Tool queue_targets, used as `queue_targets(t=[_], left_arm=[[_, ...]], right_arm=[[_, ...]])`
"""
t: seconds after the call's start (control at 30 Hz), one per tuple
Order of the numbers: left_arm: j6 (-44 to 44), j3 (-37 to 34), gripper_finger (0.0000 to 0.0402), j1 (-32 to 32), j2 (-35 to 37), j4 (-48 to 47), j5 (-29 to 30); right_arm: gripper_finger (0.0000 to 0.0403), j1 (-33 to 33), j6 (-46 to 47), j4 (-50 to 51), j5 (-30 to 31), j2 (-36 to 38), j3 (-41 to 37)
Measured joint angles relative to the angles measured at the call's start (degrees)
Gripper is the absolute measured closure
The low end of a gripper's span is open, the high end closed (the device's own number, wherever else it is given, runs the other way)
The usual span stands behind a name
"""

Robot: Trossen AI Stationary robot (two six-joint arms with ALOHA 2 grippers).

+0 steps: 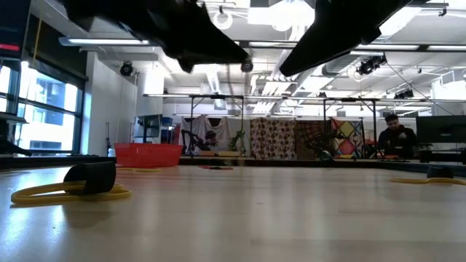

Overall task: Sort rubber bands into baskets
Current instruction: Put the yellow rubber band into the green basket

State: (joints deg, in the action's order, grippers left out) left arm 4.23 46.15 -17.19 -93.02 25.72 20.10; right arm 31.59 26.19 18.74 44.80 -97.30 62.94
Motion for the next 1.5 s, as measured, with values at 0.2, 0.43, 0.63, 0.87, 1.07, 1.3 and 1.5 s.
queue_targets(t=[0.2, 0.43, 0.63, 0.87, 1.07, 1.3, 1.5], left_arm=[[0.0, 0.0, 0.0401, -2.9, 9.5, -15.0, -3.4], [0.3, 0.0, 0.0401, -10.2, 19.9, -24.8, -3.6], [5.6, 0.0, 0.0401, -17.3, 26.6, -33.7, -3.5], [19.0, 0.0, 0.0401, -25.4, 29.7, -46.9, -1.6], [28.1, 0.0, 0.0401, -31.8, 29.7, -52.2, -1.4], [34.7, 0.0, 0.0401, -38.2, 29.7, -52.1, -1.4], [41.2, 0.0, 0.0401, -42.9, 29.7, -53.9, 0.5]], right_arm=[[0.0306, 0.0, 0.8, 1.2, 0.1, 0.0, 0.0], [0.0328, 0.0, 0.9, 1.2, 0.1, 0.0, 0.0], [0.0330, -0.1, 0.8, 1.5, 0.1, 0.0, 0.0], [0.0330, -0.1, 0.9, 1.6, 0.1, 0.0, 0.0], [0.0330, -0.1, 0.9, 1.6, 0.1, 0.0, 0.0], [0.0330, -0.1, 0.9, 1.6, 0.1, 0.0, 0.0], [0.0330, -0.1, 0.9, 1.6, 0.0, 0.0, 0.0]])
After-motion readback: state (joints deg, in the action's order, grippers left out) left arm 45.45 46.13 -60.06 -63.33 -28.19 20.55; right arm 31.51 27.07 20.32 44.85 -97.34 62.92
